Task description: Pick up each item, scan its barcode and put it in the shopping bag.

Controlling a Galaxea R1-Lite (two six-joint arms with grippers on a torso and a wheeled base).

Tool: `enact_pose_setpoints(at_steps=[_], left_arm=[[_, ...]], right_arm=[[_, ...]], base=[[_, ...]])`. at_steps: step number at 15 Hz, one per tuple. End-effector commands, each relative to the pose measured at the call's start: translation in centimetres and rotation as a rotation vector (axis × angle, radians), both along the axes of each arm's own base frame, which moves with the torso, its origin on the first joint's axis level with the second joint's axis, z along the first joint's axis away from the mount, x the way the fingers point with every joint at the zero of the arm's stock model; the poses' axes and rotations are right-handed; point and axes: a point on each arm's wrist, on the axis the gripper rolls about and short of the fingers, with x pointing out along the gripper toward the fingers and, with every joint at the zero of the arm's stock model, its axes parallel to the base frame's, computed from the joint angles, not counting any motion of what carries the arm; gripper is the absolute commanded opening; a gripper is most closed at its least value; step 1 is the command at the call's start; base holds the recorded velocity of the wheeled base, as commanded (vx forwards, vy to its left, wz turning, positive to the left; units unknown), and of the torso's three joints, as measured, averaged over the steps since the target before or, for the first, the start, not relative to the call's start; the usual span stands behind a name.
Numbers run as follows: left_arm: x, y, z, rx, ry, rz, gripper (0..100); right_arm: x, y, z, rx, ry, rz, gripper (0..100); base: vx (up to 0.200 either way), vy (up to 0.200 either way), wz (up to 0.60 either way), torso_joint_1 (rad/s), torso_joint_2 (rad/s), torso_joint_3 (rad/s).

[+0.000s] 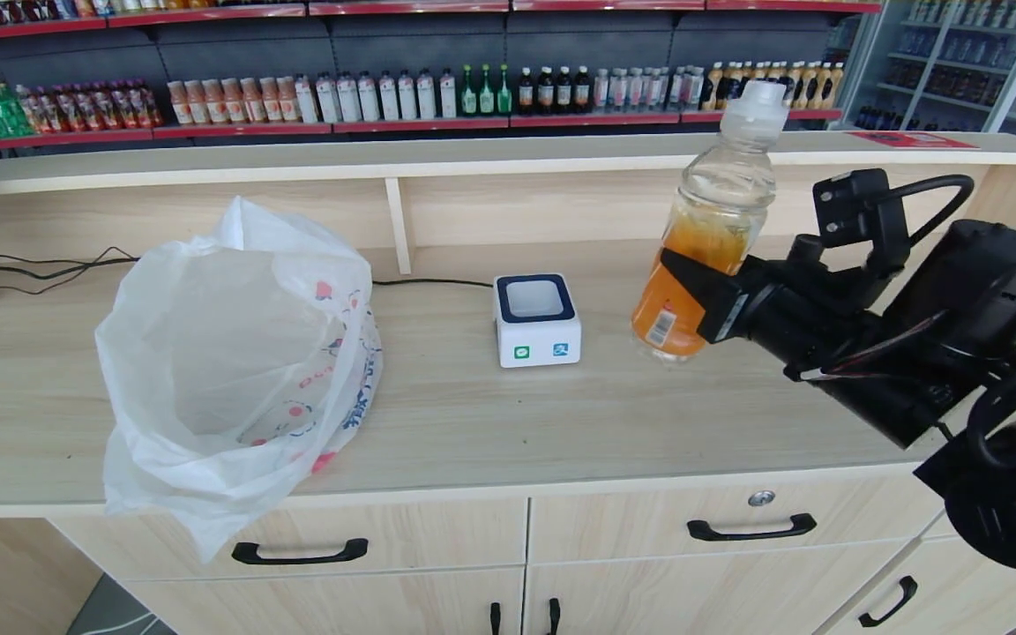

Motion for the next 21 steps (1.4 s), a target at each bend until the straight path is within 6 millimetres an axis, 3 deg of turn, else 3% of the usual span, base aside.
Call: enact_pose_setpoints(at_steps=[1, 5, 7, 10, 13, 17, 21], left_arm=[[0.0, 0.0, 0.0, -0.001, 0.0, 0.001, 100], [0.0, 0.0, 0.0, -0.001, 0.0, 0.001, 100], [0.0, 0.0, 0.0, -0.001, 0.0, 0.001, 100], [0.0, 0.0, 0.0, -0.001, 0.0, 0.001, 100], [0.0, 0.0, 0.0, -0.001, 0.0, 0.001, 100], [0.0, 0.0, 0.0, -0.001, 0.0, 0.001, 100], [0.0, 0.0, 0.0, -0.001, 0.0, 0.001, 100]], right_arm=[[-4.6, 0.0, 2.0, 0.026, -0.056, 0.073, 0], [-10.9, 0.4, 1.4, -0.021, -0.079, 0.181, 0], [-12.3, 0.4, 1.5, -0.041, -0.11, 0.2, 0], [-15.3, 2.5, 1.7, -0.055, -0.145, 0.366, 0], [-15.3, 4.0, 1.6, -0.07, -0.147, 0.404, 0], [-16.8, 7.5, 2.7, 0.111, -0.029, 0.596, 0], [-17.3, 8.6, 2.6, 0.309, 0.176, 0.695, 0]], base=[[0.0, 0.0, 0.0, 0.0, 0.0, 0.0], [0.0, 0.0, 0.0, 0.0, 0.0, 0.0], [0.0, 0.0, 0.0, 0.0, 0.0, 0.0], [0.0, 0.0, 0.0, 0.0, 0.0, 0.0], [0.0, 0.0, 0.0, 0.0, 0.0, 0.0], [0.0, 0.0, 0.0, 0.0, 0.0, 0.0], [0.0, 0.0, 0.0, 0.0, 0.0, 0.0]])
